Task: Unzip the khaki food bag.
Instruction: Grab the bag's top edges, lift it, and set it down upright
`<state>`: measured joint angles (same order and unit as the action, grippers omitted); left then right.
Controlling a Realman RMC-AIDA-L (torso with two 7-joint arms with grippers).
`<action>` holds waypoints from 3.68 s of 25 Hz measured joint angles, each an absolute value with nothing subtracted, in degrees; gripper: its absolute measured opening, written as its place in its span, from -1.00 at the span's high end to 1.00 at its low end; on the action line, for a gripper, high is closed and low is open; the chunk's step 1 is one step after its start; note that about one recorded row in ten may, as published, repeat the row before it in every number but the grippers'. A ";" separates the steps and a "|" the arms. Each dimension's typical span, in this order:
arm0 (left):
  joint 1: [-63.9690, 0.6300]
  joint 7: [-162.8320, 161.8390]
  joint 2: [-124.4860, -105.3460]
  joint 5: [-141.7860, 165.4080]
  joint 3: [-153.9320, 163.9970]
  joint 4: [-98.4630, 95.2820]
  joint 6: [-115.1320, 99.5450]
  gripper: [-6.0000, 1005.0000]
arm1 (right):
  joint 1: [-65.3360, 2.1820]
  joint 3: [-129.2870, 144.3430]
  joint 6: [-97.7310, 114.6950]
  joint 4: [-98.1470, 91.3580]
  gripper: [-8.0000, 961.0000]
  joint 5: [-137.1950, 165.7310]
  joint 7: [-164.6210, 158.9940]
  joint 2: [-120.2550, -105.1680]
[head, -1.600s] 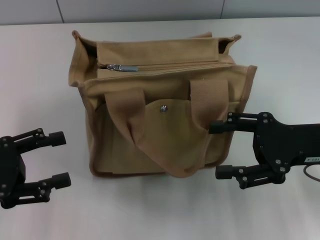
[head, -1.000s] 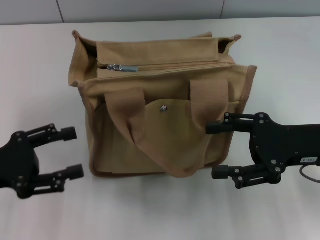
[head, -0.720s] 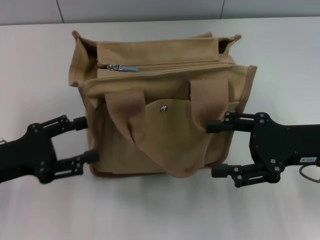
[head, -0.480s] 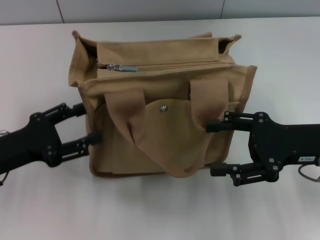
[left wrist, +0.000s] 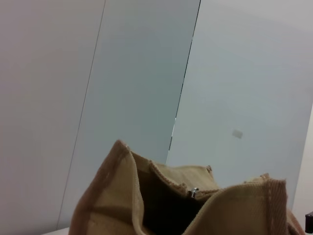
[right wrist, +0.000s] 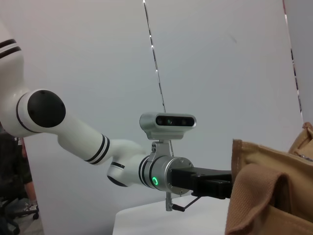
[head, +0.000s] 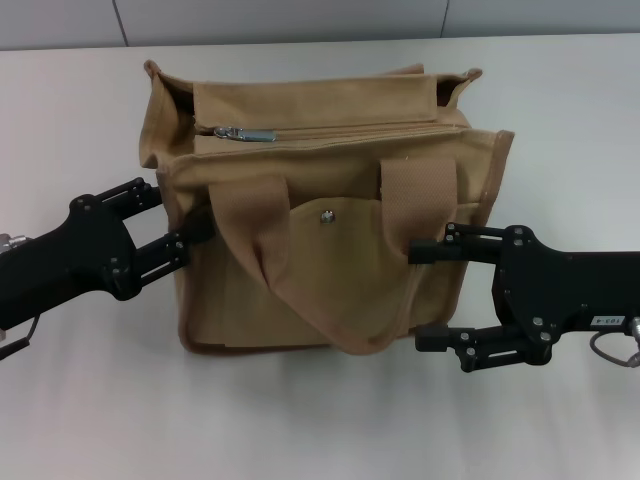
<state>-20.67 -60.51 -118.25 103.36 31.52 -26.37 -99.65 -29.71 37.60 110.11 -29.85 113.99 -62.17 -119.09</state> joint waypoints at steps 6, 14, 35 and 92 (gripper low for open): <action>-20.66 -60.07 -118.26 103.18 31.53 -26.28 -99.41 0.03 | -29.63 37.53 110.00 -29.79 -0.75 113.99 -62.13 -119.09; -20.33 -60.03 -118.31 102.94 31.55 -26.21 -99.01 0.50 | -29.62 37.44 109.19 -29.60 -0.75 113.90 -62.13 -119.09; -24.30 -57.72 -116.48 87.75 14.36 -26.87 -92.98 0.80 | -28.46 28.46 106.52 -21.09 -0.75 111.59 -58.55 -119.09; -32.41 -16.52 -119.18 89.18 34.40 9.32 -94.35 0.69 | -27.42 -2.74 77.09 30.66 -0.75 104.71 22.99 -119.89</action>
<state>-32.41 -16.52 -119.18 89.18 34.40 9.32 -94.35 -27.42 -2.74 77.09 30.66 104.71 22.99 -119.89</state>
